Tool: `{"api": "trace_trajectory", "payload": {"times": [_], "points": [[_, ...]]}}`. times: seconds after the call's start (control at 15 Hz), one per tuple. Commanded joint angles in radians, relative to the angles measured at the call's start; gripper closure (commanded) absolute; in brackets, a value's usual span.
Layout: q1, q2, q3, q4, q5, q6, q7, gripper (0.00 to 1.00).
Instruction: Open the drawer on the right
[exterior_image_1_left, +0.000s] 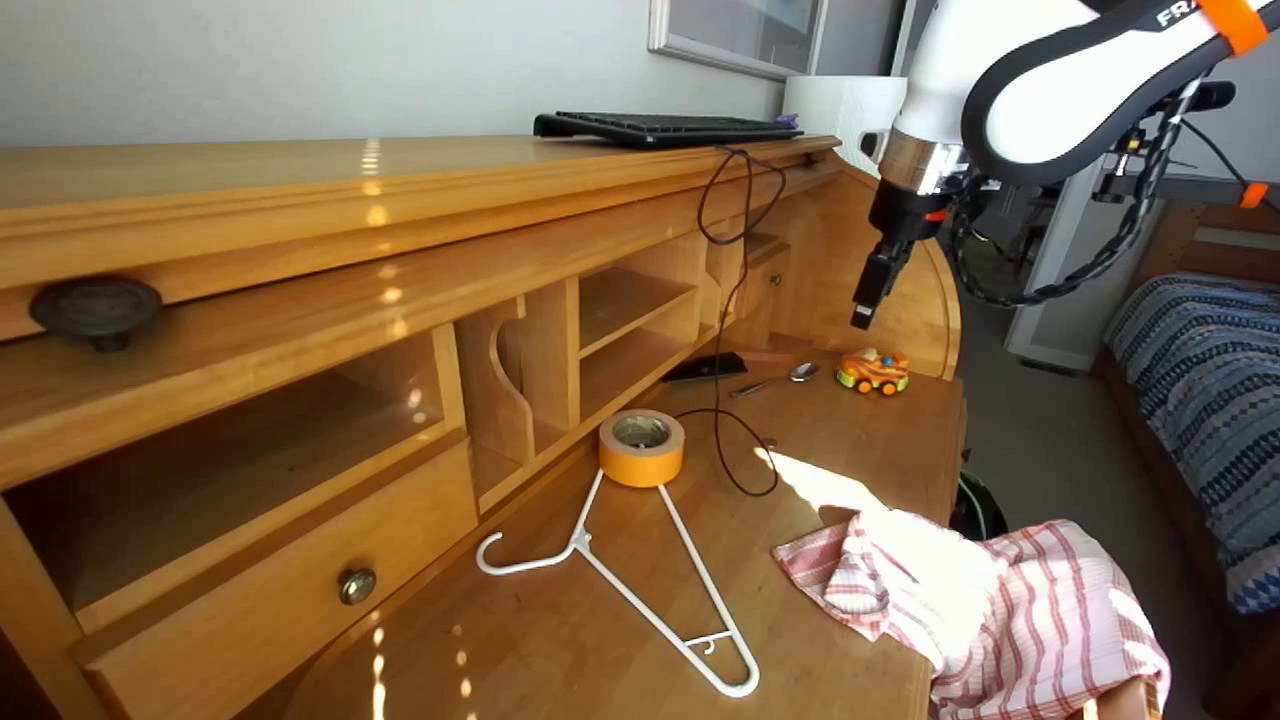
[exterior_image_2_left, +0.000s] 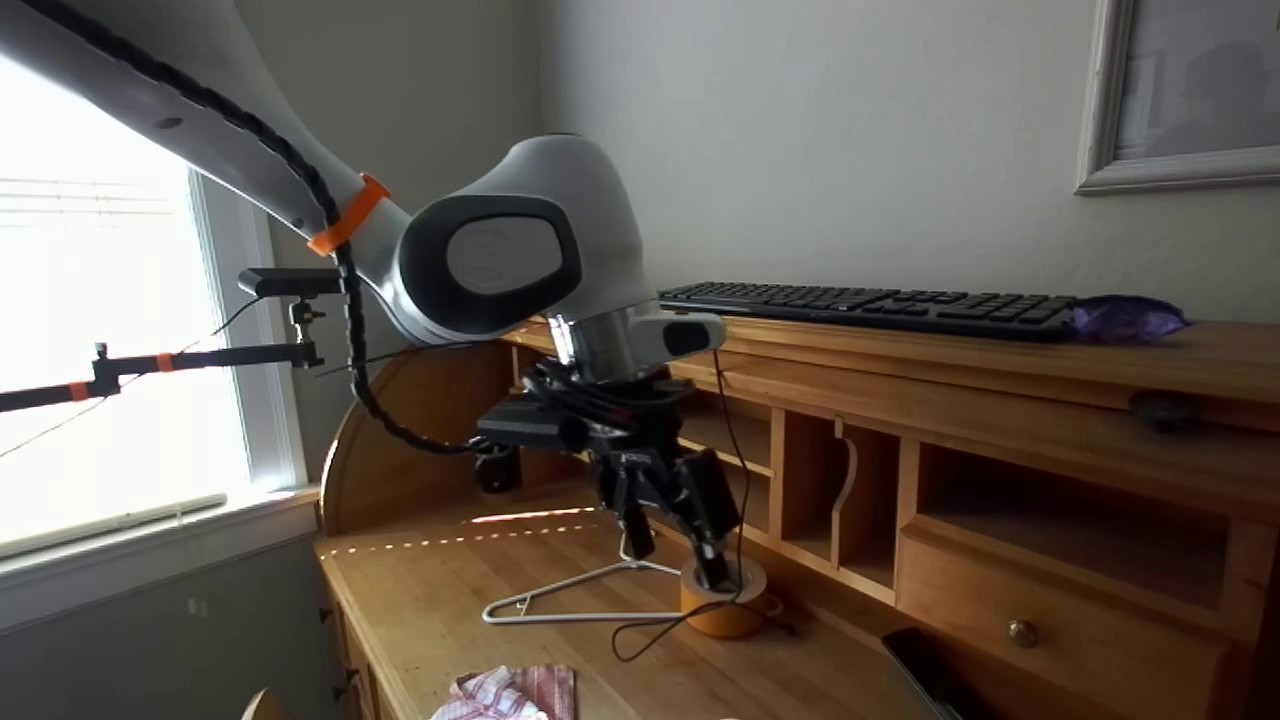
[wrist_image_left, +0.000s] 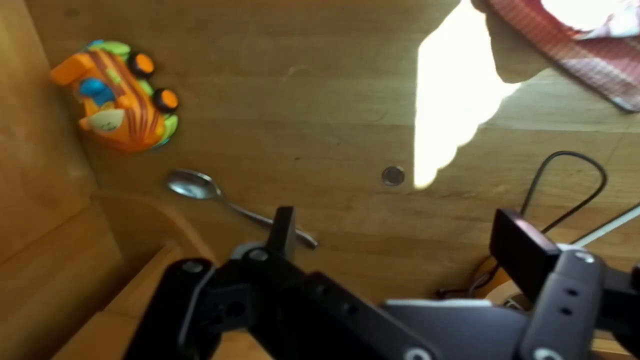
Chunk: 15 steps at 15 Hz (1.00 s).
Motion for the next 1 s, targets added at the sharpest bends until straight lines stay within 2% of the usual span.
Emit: {"api": "trace_trajectory", "payload": {"times": [0.0,0.27,0.4,0.47,0.8,0.87,0.93], "points": [[-0.042,0.111,-0.040,0.083,-0.058,0.185,-0.045,0.00],[-0.087,0.242,-0.071,0.172,0.003,0.362,-0.003,0.00],[-0.123,0.295,-0.049,0.227,0.062,0.344,-0.026,0.00],[-0.096,0.221,-0.066,0.153,0.021,0.332,-0.025,0.00],[-0.112,0.284,-0.059,0.217,0.051,0.333,-0.024,0.00],[-0.136,0.291,-0.031,0.228,0.078,0.331,-0.054,0.00],[-0.120,0.316,-0.064,0.253,0.053,0.366,-0.022,0.00]]}}
